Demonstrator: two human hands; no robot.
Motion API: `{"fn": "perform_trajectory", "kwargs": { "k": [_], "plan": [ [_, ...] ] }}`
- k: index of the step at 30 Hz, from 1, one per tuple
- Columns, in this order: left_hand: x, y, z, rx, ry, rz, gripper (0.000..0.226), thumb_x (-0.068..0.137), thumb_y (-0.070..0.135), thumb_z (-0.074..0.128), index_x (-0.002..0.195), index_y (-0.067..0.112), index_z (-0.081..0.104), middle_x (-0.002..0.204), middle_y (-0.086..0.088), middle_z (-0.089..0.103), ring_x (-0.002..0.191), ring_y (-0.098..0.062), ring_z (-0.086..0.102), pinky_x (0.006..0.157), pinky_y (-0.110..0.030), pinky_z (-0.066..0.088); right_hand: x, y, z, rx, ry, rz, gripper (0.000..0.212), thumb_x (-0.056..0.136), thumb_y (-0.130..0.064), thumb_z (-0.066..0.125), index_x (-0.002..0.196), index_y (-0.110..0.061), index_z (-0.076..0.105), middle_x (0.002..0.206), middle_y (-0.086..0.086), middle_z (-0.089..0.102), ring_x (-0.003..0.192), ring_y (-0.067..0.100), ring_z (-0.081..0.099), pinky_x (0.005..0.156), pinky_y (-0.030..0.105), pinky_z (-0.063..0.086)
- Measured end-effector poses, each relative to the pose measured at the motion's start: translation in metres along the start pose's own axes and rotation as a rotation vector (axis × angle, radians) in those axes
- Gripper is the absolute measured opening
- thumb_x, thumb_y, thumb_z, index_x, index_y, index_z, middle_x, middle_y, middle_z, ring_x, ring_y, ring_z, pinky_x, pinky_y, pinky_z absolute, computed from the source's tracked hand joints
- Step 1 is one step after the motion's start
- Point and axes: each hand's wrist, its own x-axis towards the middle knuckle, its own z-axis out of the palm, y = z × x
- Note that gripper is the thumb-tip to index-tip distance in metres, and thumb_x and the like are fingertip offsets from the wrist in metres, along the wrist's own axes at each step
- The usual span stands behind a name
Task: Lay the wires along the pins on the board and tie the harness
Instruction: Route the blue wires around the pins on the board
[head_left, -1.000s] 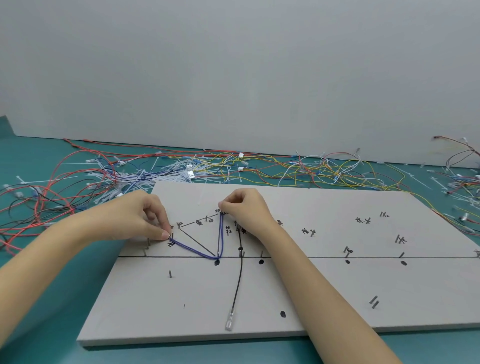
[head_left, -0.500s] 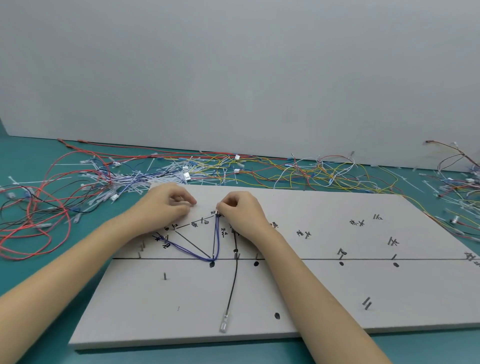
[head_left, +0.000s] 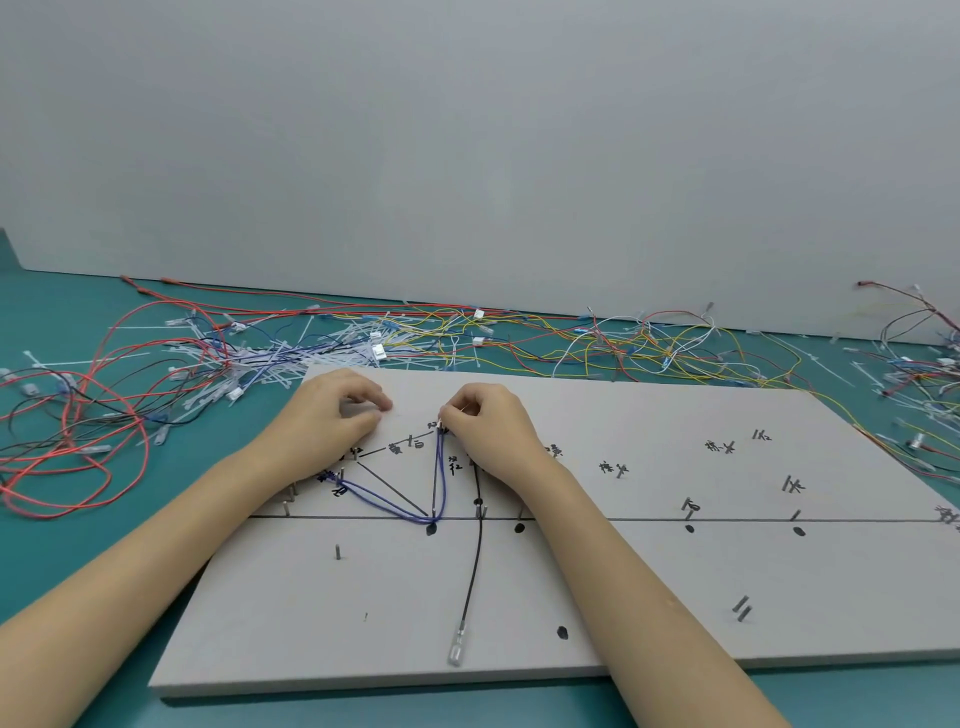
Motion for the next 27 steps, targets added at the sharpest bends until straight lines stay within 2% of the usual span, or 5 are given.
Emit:
{"fn": "perform_trajectory", "kwargs": {
  "k": [5, 10, 17, 21, 27],
  "plan": [
    [0.0000, -0.0006, 0.0009, 0.046, -0.010, 0.012, 0.030, 0.088, 0.008, 0.062, 0.116, 0.018, 0.064, 0.112, 0.003, 0.061, 0.100, -0.011, 0.055, 0.084, -0.019, 0.038, 0.0000, -0.0007, -0.0008, -0.001, 0.000, -0.008, 0.016, 0.086, -0.021, 0.057, 0.085, -0.012, 0.070, 0.080, -0.002, 0.063, 0.076, 0.017, 0.056, 0.071, 0.031, 0.047],
    [0.0009, -0.0012, 0.0005, 0.061, -0.026, 0.016, 0.022, 0.090, 0.011, 0.062, 0.110, 0.019, 0.068, 0.112, 0.003, 0.059, 0.101, -0.012, 0.055, 0.090, -0.026, 0.041, -0.0006, -0.0011, -0.0011, -0.004, -0.001, -0.015, 0.016, 0.087, -0.021, 0.057, 0.086, -0.011, 0.070, 0.081, -0.002, 0.064, 0.077, 0.016, 0.056, 0.072, 0.031, 0.047],
    [0.0009, -0.0031, 0.0011, 0.049, -0.022, 0.011, 0.020, 0.090, 0.011, 0.062, 0.106, 0.019, 0.071, 0.111, 0.003, 0.060, 0.101, -0.011, 0.055, 0.089, -0.026, 0.040, -0.0001, -0.0011, -0.0004, -0.002, -0.001, -0.016, 0.016, 0.087, -0.021, 0.057, 0.085, -0.012, 0.070, 0.080, -0.003, 0.064, 0.076, 0.016, 0.056, 0.071, 0.031, 0.047],
    [0.0012, -0.0042, 0.0019, -0.003, 0.001, -0.015, 0.030, 0.090, 0.008, 0.060, 0.118, 0.018, 0.062, 0.111, 0.004, 0.061, 0.101, -0.011, 0.056, 0.082, -0.019, 0.038, 0.0004, -0.0004, -0.0001, -0.011, -0.003, -0.010, 0.015, 0.086, -0.021, 0.057, 0.084, -0.013, 0.070, 0.078, -0.004, 0.062, 0.076, 0.017, 0.056, 0.071, 0.030, 0.046],
    [0.0019, -0.0049, 0.0021, 0.010, -0.001, -0.003, 0.022, 0.089, 0.007, 0.059, 0.103, 0.020, 0.069, 0.108, 0.004, 0.062, 0.098, -0.009, 0.057, 0.082, -0.021, 0.039, -0.0004, -0.0014, -0.0011, -0.010, -0.003, -0.010, 0.015, 0.086, -0.021, 0.057, 0.084, -0.013, 0.070, 0.078, -0.003, 0.063, 0.077, 0.017, 0.056, 0.070, 0.030, 0.045]
  ]
}}
